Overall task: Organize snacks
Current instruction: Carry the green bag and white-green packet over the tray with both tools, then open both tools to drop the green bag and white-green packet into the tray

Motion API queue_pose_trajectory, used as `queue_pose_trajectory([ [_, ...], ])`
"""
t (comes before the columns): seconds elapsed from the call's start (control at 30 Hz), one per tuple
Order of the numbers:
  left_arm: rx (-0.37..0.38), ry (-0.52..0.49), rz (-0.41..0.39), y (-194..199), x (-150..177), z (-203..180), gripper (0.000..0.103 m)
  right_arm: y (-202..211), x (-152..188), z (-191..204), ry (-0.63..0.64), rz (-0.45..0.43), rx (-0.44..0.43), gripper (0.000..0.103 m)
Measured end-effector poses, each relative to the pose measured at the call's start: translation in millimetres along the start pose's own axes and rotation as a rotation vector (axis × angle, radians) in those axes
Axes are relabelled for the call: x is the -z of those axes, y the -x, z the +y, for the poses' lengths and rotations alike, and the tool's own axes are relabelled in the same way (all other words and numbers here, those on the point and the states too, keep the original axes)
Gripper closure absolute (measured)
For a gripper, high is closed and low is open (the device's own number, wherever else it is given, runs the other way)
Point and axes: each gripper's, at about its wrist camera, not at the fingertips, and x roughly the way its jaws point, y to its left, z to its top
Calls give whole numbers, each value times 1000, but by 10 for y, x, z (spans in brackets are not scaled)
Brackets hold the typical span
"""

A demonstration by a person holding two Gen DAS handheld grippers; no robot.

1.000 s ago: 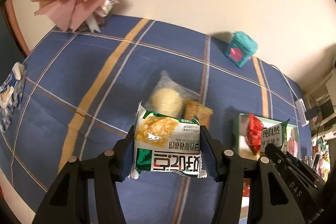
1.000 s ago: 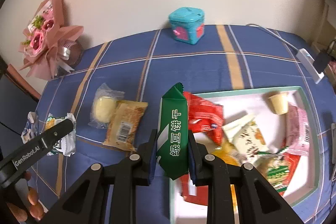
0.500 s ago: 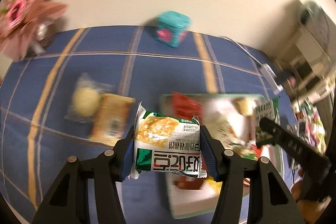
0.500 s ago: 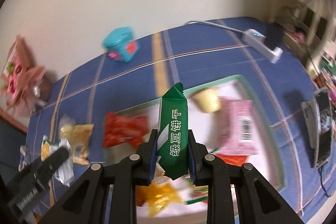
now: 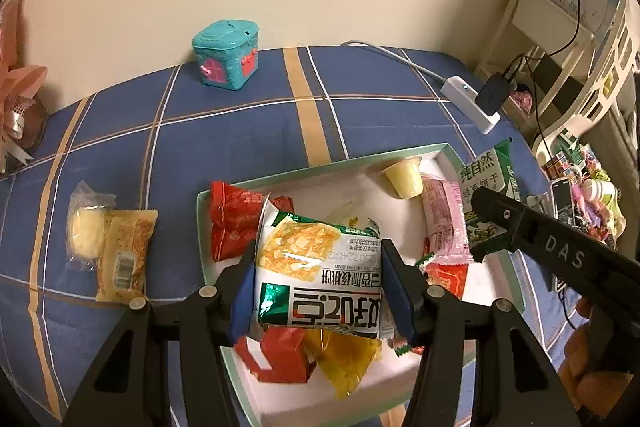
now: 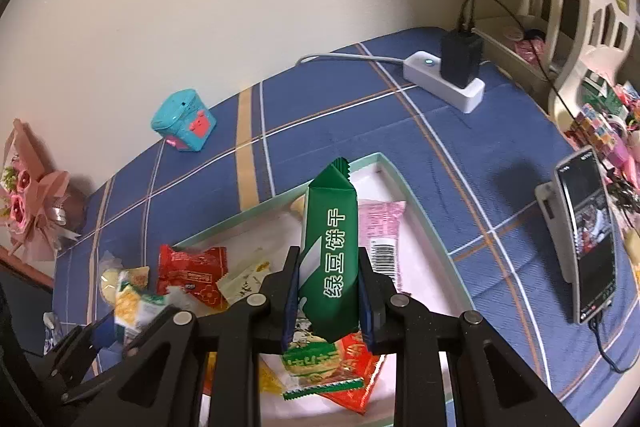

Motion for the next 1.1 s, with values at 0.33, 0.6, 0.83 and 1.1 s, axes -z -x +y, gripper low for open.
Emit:
queue_pose_trajectory([
  [0.33, -2, -9, -11, -229, -67, 16, 45, -224, 65, 171, 52, 22, -40, 76],
  [0.6, 0, -10, 6, -320, -55, -3, 45, -292, 87, 222, 68, 35, -24, 76],
  [0.83, 2, 12, 29, -361, -38, 28, 43, -332, 101, 214, 58, 58, -4, 75],
  [1.1, 19, 29, 26, -220, -80, 60, 43, -301, 109, 179, 50, 89, 29, 75],
])
